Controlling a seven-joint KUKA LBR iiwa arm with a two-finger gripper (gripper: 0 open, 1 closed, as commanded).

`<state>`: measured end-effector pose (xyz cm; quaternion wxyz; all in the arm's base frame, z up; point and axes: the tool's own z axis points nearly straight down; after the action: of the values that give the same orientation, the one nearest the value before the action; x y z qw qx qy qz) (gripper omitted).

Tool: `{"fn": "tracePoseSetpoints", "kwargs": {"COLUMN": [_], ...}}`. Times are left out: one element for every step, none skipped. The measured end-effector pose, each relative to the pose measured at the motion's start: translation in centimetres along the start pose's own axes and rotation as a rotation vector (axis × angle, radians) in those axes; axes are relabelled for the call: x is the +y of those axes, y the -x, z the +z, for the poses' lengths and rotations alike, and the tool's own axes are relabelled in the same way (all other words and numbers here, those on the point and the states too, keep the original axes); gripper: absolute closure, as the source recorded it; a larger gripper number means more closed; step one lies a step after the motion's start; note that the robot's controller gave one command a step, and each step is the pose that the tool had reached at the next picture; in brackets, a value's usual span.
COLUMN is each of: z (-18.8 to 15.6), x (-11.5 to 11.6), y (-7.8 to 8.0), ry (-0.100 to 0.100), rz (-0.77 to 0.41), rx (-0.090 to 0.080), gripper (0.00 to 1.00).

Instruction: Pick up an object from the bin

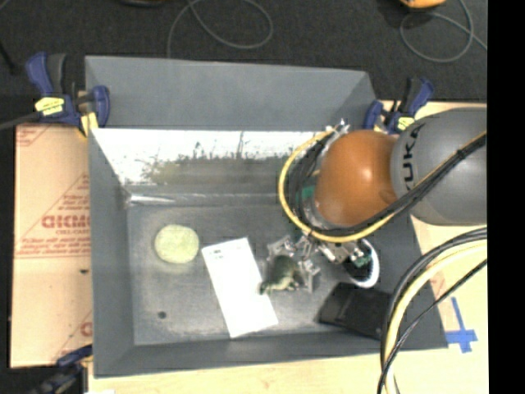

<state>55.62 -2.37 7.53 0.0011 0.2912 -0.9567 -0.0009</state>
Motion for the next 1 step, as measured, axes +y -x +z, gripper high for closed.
{"fn": "tracePoseSetpoints", "kwargs": {"z": [-2.22], "x": [0.1], "y": [-0.14], "ry": [0.003], "rz": [0.0], "rx": [0.005], "gripper": [1.0]}}
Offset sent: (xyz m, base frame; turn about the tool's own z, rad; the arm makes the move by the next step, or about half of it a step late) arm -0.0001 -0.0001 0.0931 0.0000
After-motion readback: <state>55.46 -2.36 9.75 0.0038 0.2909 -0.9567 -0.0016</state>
